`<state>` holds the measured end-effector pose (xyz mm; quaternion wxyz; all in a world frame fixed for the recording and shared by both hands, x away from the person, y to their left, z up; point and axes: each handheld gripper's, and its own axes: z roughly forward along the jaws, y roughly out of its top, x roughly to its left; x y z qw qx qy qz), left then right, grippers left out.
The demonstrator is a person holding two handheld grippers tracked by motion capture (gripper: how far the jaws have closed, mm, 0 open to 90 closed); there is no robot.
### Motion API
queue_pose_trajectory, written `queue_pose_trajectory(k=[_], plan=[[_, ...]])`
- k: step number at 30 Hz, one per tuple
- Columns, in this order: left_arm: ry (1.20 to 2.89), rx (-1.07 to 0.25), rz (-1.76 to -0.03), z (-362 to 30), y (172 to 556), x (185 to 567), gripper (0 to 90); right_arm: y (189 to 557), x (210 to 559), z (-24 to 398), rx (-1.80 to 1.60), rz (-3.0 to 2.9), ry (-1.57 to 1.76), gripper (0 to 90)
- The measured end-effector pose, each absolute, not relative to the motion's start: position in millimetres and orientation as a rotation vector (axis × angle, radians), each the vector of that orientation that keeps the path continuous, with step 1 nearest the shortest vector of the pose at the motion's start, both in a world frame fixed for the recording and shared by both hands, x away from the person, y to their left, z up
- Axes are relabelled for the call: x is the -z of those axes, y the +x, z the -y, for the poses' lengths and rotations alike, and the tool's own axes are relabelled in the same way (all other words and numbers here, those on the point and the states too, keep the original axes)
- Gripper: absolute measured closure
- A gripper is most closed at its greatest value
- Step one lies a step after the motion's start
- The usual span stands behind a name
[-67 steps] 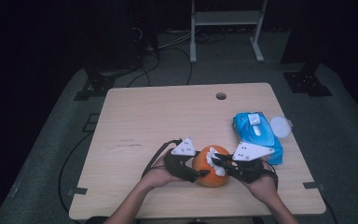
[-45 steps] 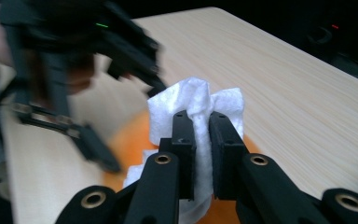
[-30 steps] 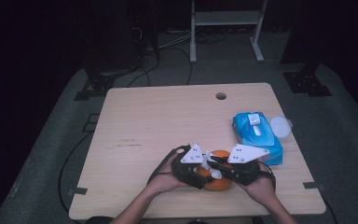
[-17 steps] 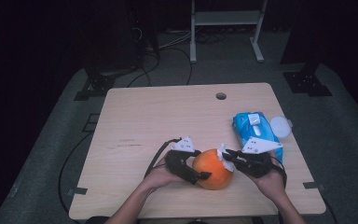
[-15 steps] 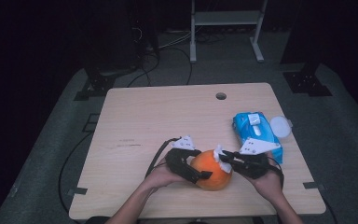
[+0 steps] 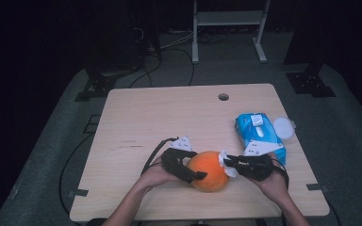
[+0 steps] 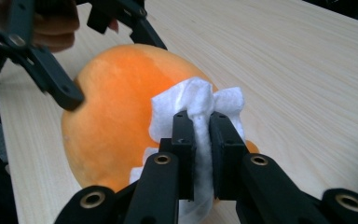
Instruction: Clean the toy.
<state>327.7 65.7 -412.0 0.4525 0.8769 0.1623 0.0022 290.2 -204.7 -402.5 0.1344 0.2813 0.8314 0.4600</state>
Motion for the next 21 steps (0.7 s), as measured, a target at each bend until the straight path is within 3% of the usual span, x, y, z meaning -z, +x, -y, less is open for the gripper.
queue_pose_trajectory(k=[3,9,12,17,19,21], plan=[[2.133,-0.069,-0.326,-64.8,322.6,405.0,32.6,287.7,398.4,203.9,-1.381,-2.397,0.805,81.1],[2.157,-0.321,-0.11,-61.2,313.5,399.7,36.6,284.8,385.3,207.2,-1.423,-2.355,0.767,81.1],[2.145,-0.268,-0.109,-64.5,317.2,408.3,32.3,289.8,390.7,208.0,-1.397,-2.371,0.785,81.1],[2.124,-0.063,-0.357,-72.3,334.9,411.7,8.9,290.5,399.5,202.0,-1.341,-2.417,0.769,81.1],[2.134,-0.024,-0.375,-70.9,335.7,415.0,11.0,288.8,398.7,201.4,-1.339,-2.421,0.765,81.1],[2.146,-0.094,-0.309,-67.7,329.0,414.4,20.7,285.1,396.4,197.3,-1.33,-2.412,0.747,81.2]])
